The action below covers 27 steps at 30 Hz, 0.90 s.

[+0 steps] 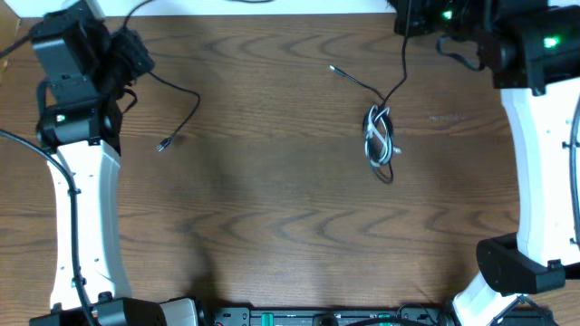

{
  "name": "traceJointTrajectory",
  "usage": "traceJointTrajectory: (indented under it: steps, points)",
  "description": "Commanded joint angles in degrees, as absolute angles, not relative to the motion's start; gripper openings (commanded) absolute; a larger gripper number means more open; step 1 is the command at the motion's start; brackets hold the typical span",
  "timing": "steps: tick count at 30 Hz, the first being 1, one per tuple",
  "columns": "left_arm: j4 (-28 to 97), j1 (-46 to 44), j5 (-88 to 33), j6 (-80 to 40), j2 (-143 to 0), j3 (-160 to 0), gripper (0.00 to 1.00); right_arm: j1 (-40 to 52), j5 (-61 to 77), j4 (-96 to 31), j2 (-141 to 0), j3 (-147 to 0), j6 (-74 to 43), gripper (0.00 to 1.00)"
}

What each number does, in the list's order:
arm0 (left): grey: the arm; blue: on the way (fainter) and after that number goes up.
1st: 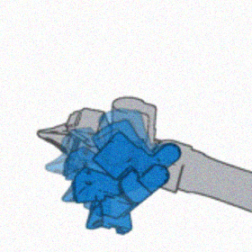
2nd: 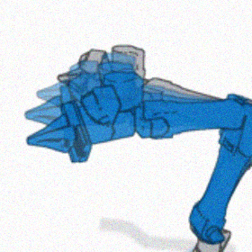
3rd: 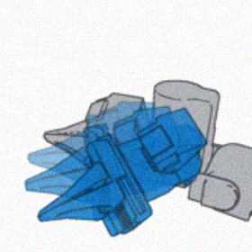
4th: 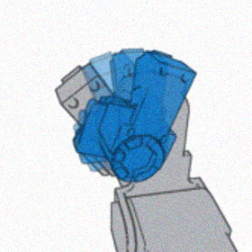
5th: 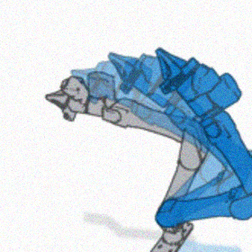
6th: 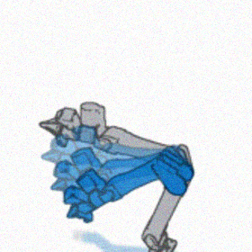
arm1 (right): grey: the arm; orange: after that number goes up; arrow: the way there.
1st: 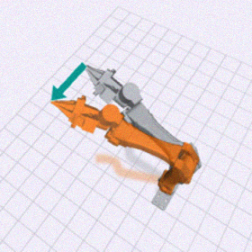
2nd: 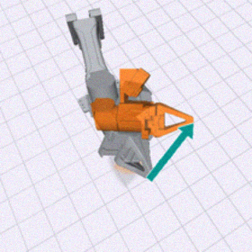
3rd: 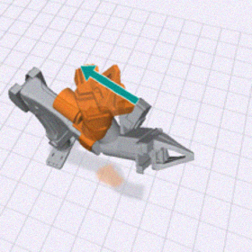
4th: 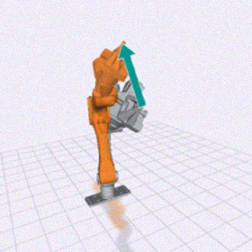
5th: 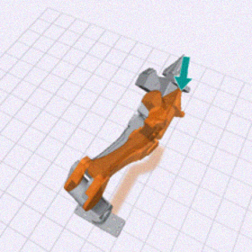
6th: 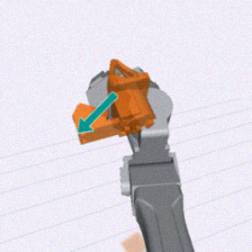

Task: Untangle cables

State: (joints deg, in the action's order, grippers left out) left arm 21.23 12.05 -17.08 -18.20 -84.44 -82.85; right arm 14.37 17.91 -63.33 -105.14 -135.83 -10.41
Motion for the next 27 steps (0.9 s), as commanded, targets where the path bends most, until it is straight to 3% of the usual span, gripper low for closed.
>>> traceJointTrajectory:
  steps: [1, 6, 9, 10, 11, 12, 22, 27]
  points:
    - [24.82, 9.32, -19.03, -18.46, -85.06, -83.74, 0.07, 15.16, 16.43, -63.48, -105.34, -131.92, -12.6, 0.01]
    - [31.4, 6.37, -19.03, -18.48, -86.54, -83.2, 0.07, 16.16, 16.43, -62.61, -105.38, -127.07, -12.91, 0.01]
    - [36.05, 5.39, -18.85, -18.52, -89.78, -82.63, 0.4, 16.6, 16.45, -61.19, -105.41, -123.35, -13.3, 0.01]
    - [36.67, 5.41, -18.85, -18.52, -90.43, -82.63, 0.58, 16.6, 16.43, -61.08, -105.41, -123.02, -13.28, 0.01]
    - [37.26, 5.45, -18.85, -18.52, -91.11, -82.63, 0.85, 16.6, 16.43, -61.08, -105.43, -122.8, -13.28, 0.01]
    - [37.65, 5.43, -18.87, -18.52, -91.61, -82.63, 0.93, 16.6, 16.43, -61.1, -105.45, -122.78, -13.26, 0.01]
    - [42.48, 3.6, -25.26, -17.17, -93.08, -82.61, 0.93, 16.56, 16.38, -61.12, -105.86, -122.78, -13.23, 0.01]
    - [44.86, -3.95, -27.81, -17.19, -93.93, -81.14, 0.84, 16.56, 16.38, -61.08, -105.91, -122.78, -13.23, 0.01]
